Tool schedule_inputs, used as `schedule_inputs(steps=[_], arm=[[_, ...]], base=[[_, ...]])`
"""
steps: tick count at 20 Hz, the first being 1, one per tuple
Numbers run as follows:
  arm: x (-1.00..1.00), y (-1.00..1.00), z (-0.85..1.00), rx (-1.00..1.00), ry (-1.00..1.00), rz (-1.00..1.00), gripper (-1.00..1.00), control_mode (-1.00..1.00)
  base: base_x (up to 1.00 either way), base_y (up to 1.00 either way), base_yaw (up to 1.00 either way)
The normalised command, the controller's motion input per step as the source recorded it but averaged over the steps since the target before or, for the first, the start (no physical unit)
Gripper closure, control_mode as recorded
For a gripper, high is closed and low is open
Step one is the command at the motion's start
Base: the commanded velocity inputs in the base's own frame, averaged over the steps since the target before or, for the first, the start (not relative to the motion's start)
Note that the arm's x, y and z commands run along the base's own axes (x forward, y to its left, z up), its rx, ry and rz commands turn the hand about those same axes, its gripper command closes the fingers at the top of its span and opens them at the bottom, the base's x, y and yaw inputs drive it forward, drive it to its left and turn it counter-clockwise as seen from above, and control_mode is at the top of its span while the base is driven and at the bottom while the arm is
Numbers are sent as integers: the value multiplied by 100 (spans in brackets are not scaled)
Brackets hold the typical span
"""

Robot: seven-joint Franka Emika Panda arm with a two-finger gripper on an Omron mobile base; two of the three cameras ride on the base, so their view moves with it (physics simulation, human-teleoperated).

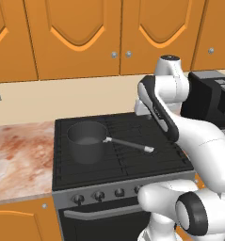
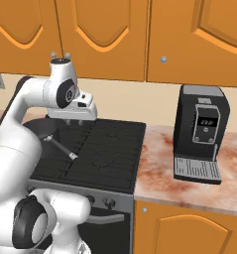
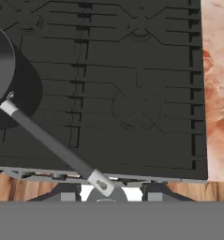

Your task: Turn on the front left burner of the stove.

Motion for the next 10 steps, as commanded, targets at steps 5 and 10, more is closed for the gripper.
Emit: schedule_inputs(steps=[5,10], arm=[[0,56,-10,0,1,0,-100,-100],[-20,100,-39,-2,-5,-6,-100,-100]], base=[[0,0,0],[0,0,0]])
